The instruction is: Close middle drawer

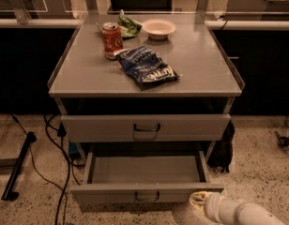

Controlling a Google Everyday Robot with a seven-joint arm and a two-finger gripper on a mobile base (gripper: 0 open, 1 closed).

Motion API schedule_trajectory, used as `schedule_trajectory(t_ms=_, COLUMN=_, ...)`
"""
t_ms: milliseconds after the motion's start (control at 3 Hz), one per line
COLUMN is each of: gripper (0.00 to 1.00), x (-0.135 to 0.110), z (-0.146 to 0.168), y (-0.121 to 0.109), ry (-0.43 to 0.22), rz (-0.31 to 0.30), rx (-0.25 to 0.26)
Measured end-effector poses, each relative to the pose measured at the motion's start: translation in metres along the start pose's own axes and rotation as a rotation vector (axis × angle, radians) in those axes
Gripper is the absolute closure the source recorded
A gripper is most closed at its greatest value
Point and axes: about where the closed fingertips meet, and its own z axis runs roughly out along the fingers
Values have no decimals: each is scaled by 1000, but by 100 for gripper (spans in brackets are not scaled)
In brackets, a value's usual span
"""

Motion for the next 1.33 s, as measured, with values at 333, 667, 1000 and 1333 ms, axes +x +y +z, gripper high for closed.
schedule_trajectory(t_ms=333, gripper=100, x=-1, z=17, y=-12, ry=-20, rz=-17, rx=35)
schedule_trajectory(t_ms=667, gripper=100, x=-6, z=32, y=-28, ry=-46, rz=-23, rx=69)
schedule_trajectory(t_ms=1000, gripper=100, x=-11, z=47, y=-44, ry=-78, rz=-16, rx=102)
schedule_trajectory(t_ms=1333, gripper=100, x=-17, z=64, y=-63, ry=-101, rz=-13, rx=129)
